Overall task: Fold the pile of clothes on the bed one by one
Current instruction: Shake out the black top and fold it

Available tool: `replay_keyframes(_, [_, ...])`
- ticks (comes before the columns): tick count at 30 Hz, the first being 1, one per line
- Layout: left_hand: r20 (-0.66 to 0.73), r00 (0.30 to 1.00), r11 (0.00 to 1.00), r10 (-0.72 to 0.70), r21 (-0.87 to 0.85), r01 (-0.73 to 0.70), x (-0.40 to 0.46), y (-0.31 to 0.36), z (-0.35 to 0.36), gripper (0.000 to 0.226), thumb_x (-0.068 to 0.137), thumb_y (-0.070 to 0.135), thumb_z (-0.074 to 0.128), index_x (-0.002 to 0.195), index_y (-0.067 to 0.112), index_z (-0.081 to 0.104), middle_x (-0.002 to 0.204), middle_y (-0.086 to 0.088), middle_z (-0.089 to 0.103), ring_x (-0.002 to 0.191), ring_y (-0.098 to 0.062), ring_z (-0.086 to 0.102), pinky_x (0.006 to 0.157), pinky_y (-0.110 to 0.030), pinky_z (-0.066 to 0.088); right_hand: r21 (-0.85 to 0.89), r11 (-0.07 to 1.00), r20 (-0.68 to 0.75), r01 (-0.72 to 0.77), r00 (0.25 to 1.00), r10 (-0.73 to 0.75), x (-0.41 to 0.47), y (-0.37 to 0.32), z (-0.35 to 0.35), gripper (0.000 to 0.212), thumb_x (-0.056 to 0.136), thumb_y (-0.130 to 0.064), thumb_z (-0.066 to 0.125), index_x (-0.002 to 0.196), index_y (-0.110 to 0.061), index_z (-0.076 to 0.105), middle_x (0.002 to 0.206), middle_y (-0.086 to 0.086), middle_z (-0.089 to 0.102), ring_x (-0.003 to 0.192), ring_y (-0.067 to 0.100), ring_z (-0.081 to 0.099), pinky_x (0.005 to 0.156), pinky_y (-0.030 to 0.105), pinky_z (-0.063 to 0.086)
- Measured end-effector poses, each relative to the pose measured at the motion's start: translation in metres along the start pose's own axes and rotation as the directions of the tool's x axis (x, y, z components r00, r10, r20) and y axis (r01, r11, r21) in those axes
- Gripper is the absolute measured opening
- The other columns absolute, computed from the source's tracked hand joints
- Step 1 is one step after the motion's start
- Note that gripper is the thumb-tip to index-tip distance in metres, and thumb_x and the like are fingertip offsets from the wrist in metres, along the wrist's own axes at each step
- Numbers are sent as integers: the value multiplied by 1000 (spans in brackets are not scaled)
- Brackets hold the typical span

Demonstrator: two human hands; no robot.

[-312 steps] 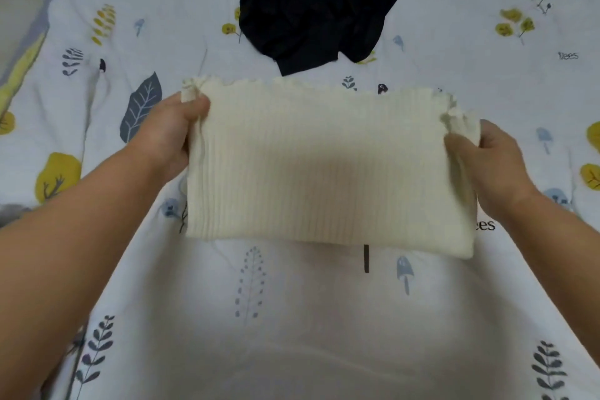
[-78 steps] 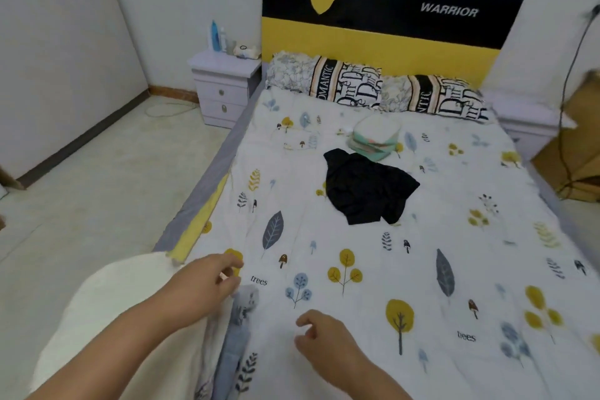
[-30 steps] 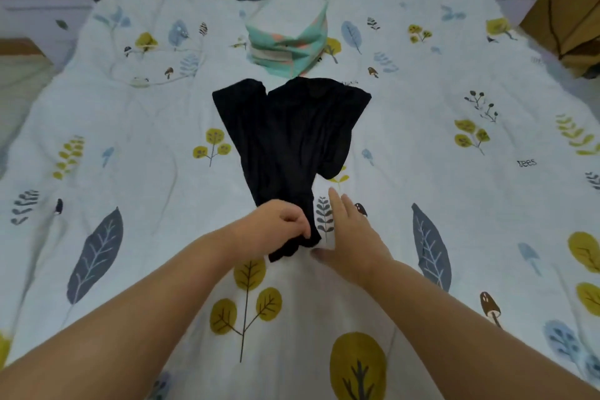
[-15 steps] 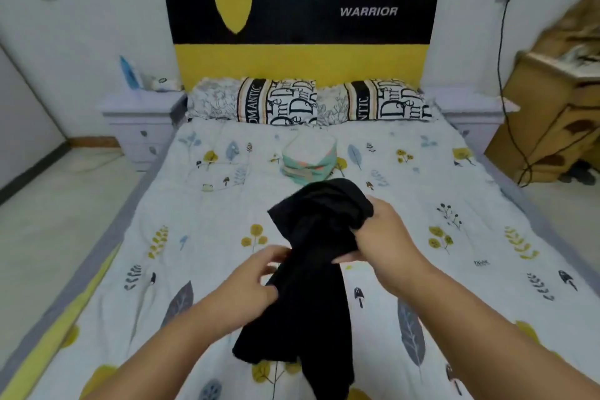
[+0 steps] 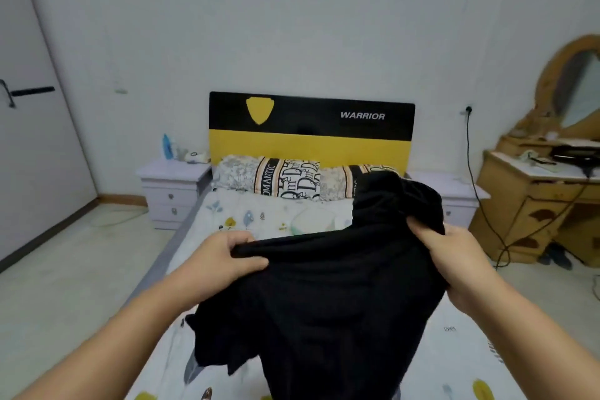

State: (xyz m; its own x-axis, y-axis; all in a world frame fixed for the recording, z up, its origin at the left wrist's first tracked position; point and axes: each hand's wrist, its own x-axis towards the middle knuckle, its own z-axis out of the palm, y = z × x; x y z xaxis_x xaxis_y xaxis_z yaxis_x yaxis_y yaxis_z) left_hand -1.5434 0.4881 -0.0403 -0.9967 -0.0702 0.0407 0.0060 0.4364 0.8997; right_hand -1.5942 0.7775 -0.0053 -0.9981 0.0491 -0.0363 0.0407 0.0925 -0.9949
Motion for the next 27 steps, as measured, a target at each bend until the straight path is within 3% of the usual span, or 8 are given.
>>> replay_keyframes(3, [-171, 983, 995, 59, 86, -44, -16, 33, -29, 25, 83, 18, 67, 61, 17, 56, 53, 5, 59, 52, -8, 56, 52, -23, 40, -40, 998, -55, -51, 997, 49, -24, 0, -20, 22, 89, -24, 62, 94, -3, 66, 86, 13, 68, 83, 31, 64, 69, 36, 49])
replay_keyframes(8, [-108, 993, 996, 58, 74, -50, -41, 75, -54, 15, 88, 20, 61, 74, 19, 64, 59, 10, 68, 57, -2, 64, 47, -11, 42, -60, 992, -77, -115, 991, 110, -58, -15, -33, 21, 90, -26, 61, 86, -6, 56, 91, 14, 60, 85, 32, 60, 67, 37, 45])
replay_keyframes(11, [12, 1000, 993, -7, -118, 8, -54, 94, -69, 5, 86, 10, 63, 83, 12, 67, 71, 0, 72, 63, -8, 69, 50, -13, 48, -23, 995, -75, -102, 992, 100, -74, -31, -40, 21, 90, -22, 59, 90, -3, 51, 97, 13, 53, 84, 26, 54, 69, 38, 39])
replay_keyframes(13, [116, 993, 950, -1, -310, 37, -61, 104, -80, 12, 77, 10, 70, 88, 9, 64, 78, -4, 72, 65, -13, 69, 51, -17, 50, 43, 995, -84, -90, 992, 94, -82, -41, -45, 31, 90, -18, 59, 111, 2, 48, 113, 18, 53, 96, 26, 53, 76, 38, 35])
replay_keyframes(16, [113, 992, 888, 63, -459, -4, -67, 112, -97, 21, 67, 8, 69, 76, 18, 53, 59, 3, 55, 46, -8, 52, 41, -16, 42, 241, 968, -86, -64, 992, 87, -91, -50, -56, 28, 91, -11, 57, 113, 5, 52, 100, 18, 64, 83, 25, 62, 68, 36, 48])
replay_keyframes(19, [59, 998, 992, 19, -129, -11, -70, 114, -112, 23, 80, -7, 61, 92, 12, 55, 48, 8, 41, 37, -4, 31, 34, -15, 29, 401, 916, -114, -13, 991, 64, -100, -60, -68, 13, 93, -9, 54, 94, 4, 58, 89, 15, 66, 76, 24, 65, 53, 28, 55])
replay_keyframes(22, [72, 997, 970, -10, 244, -8, -77, 115, -99, 16, 87, 3, 59, 96, 17, 61, 52, 7, 44, 40, -5, 34, 38, -16, 30, 348, 937, -77, -2, 997, 31, -110, -69, -67, 16, 93, -8, 52, 94, 6, 60, 94, 16, 66, 79, 24, 67, 59, 30, 54])
replay_keyframes(27, [255, 964, 953, 73, 268, -143, -95, 110, 4, 10, 89, 23, 59, 99, 20, 60, 79, 4, 60, 61, -4, 53, 55, -17, 45, 25, 1000, 11, 12, 1000, -12, -126, -79, -40, 26, 92, -6, 55, 112, 10, 56, 107, 23, 64, 98, 34, 62, 78, 40, 50])
